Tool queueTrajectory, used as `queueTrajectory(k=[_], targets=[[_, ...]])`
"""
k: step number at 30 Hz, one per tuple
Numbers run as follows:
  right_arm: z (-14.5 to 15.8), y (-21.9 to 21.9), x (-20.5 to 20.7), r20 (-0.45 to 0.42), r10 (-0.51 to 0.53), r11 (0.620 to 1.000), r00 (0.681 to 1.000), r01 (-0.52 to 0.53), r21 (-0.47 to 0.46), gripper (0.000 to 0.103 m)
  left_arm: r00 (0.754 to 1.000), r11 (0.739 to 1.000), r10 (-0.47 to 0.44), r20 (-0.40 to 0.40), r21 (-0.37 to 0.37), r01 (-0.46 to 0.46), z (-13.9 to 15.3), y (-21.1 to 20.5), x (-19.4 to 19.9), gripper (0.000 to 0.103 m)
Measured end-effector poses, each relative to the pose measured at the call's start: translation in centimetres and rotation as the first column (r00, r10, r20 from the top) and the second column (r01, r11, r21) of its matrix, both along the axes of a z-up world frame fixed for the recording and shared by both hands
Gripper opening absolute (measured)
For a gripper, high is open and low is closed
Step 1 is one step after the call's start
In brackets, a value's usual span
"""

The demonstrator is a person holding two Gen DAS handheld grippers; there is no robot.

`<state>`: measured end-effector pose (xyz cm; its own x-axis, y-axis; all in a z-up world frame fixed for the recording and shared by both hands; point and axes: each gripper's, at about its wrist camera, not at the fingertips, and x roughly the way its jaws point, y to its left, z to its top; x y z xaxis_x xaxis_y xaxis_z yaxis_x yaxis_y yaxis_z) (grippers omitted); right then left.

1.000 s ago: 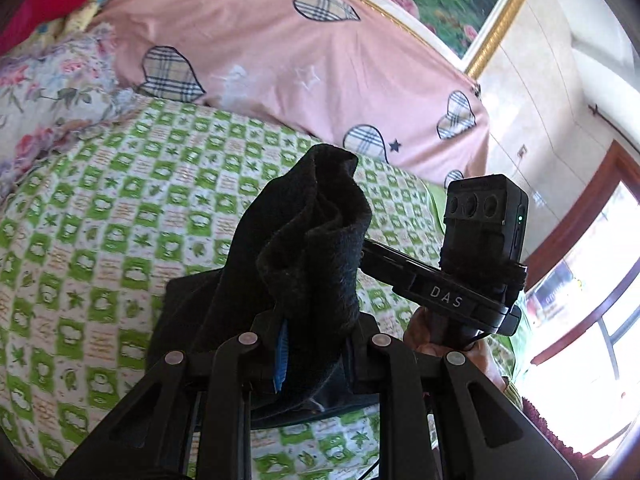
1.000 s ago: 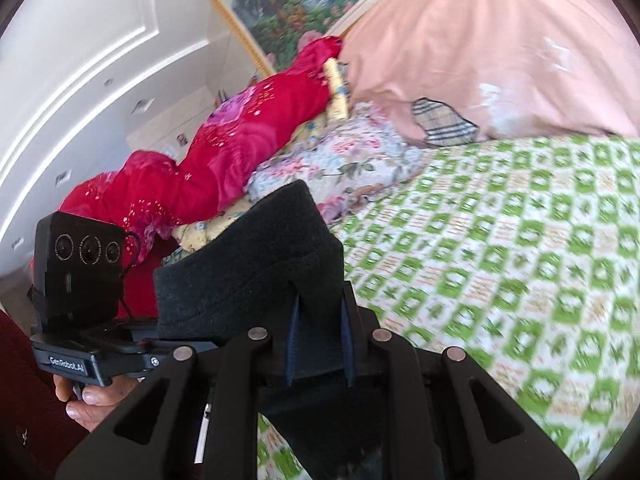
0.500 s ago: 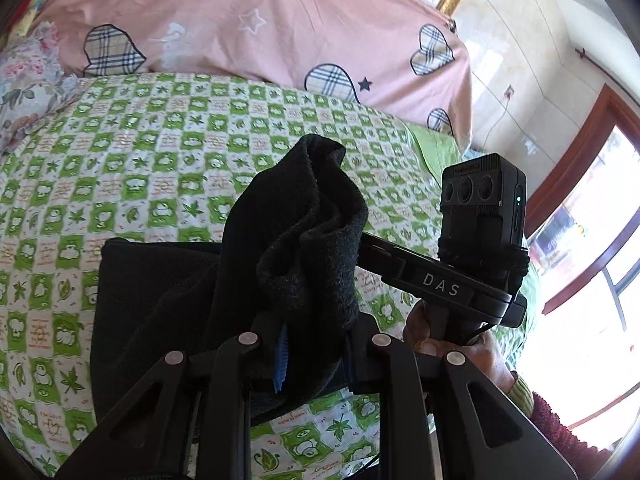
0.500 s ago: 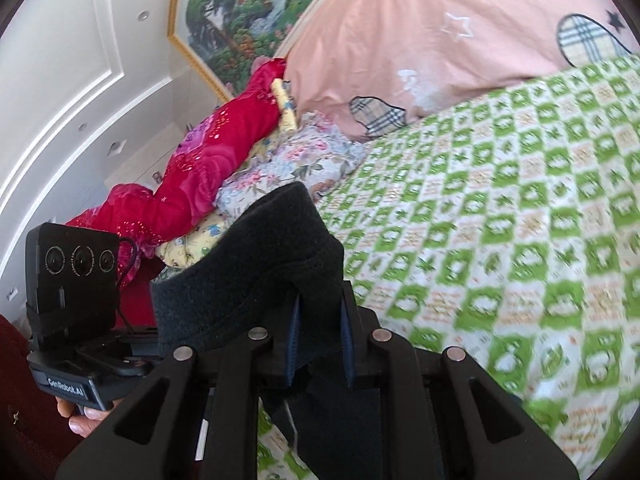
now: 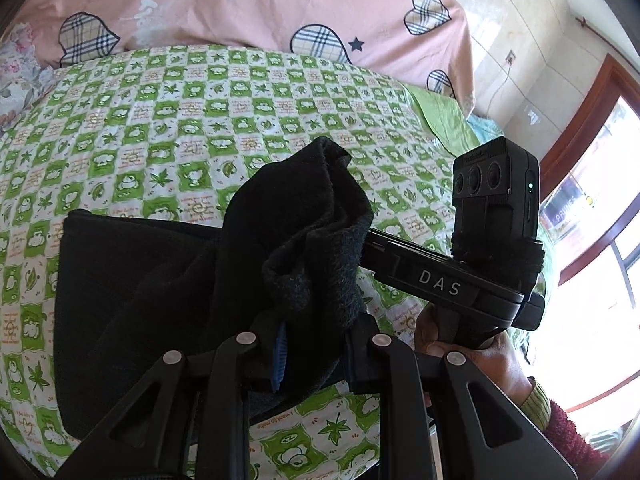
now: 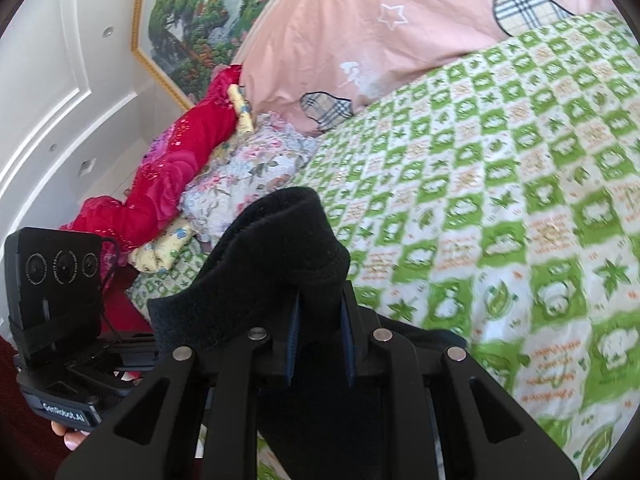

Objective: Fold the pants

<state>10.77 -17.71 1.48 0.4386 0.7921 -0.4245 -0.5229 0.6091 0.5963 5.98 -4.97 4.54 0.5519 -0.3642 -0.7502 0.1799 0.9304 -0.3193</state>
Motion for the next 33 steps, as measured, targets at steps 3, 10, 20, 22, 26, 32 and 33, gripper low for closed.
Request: queueTrajectory(k=[3, 10, 20, 22, 26, 32, 33], targets=[[-0.3, -0.7, -0.5, -0.009, -0.074, 0.996, 0.997, 0.073, -0.055, 0.021, 1.000, 1.000, -0.021, -0.009, 0.001, 0.021, -0.8, -0.6, 0.2, 0.026], [0.0, -3.9, -2.3, -0.039, -0.235, 0.971, 0.971, 0.233, -0.049, 0.022, 0.997, 0.998, -0.065, -0.031, -0.025, 0.065, -1.9, -1.1, -0.1, 0.048], [3.6, -4.9, -5.1, 0.016, -0.365, 0.930, 0.931, 0.366, -0.024, 0.088, 0.998, 0.994, -0.059, -0.025, -0.093, 0.056, -0.9, 1.3, -2.4, 0.065], [4.2, -4.4, -5.5, 0.031, -0.371, 0.928, 0.928, 0.372, -0.035, 0.089, 0.999, 0.993, -0.039, -0.030, -0.111, 0.036, -0.7, 2.2, -2.6, 0.066], [4.9, -2.4, -5.8, 0.057, -0.380, 0.918, 0.923, 0.384, -0.096, 0.095, 1.000, 0.993, 0.011, -0.016, -0.115, -0.013, -0.1, 4.0, -3.4, 0.069], [4.5, 0.4, -5.8, 0.049, -0.392, 0.897, 0.919, 0.393, -0.204, 0.100, 0.991, 0.991, 0.128, 0.048, -0.051, -0.125, 1.2, 7.3, -4.5, 0.080], [4.3, 0.6, -5.7, 0.043, -0.400, 0.890, 0.915, 0.399, -0.218, 0.101, 0.988, 0.988, 0.148, 0.047, -0.051, -0.145, 1.2, 8.0, -4.5, 0.080]])
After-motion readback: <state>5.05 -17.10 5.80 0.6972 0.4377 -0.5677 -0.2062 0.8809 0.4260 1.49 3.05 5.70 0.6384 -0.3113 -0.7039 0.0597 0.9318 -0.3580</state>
